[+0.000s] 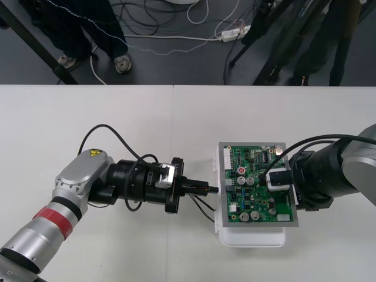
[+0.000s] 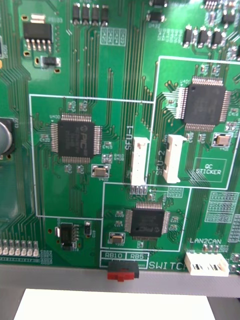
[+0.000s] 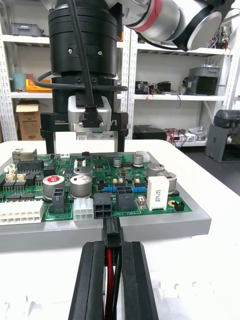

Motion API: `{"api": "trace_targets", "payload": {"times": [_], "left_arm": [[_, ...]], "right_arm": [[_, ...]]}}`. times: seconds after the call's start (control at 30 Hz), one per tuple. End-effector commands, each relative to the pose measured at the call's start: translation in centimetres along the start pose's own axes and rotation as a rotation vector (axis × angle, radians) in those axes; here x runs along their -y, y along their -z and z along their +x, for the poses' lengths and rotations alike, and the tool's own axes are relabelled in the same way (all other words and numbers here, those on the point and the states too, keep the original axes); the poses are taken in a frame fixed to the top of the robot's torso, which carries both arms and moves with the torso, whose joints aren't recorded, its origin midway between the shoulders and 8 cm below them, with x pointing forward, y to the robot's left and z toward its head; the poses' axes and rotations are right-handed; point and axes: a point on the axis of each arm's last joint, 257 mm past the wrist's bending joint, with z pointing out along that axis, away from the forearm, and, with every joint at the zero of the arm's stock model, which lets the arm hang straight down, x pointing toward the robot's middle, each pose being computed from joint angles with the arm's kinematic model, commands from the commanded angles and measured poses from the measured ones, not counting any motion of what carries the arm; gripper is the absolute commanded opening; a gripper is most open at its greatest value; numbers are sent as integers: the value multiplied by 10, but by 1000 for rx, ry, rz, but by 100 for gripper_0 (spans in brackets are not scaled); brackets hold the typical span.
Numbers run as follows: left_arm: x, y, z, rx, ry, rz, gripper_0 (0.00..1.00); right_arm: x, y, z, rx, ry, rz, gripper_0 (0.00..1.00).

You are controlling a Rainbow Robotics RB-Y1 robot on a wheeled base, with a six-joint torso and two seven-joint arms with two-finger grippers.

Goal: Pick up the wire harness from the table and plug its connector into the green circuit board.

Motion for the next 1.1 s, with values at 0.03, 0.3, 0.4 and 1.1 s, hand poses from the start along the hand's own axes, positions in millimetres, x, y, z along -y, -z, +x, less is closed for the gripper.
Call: {"api": "trace_targets", "payload": {"times": [0.03,0.3,0.4,1.1], "left_arm": [[0,-9,-6,-24,116,17,0],[2,-6,-11,-39,124,7,0],[0,-1,-12,-54,114,4,0],[-10,-8,-15,-75,29,-12,0]], "right_arm": [[7,6,-25,47,60,29,100],[8,6,-23,42,40,31,100],[9,7,-23,41,34,33,100],[10,7,-21,32,5,39,100]]}}
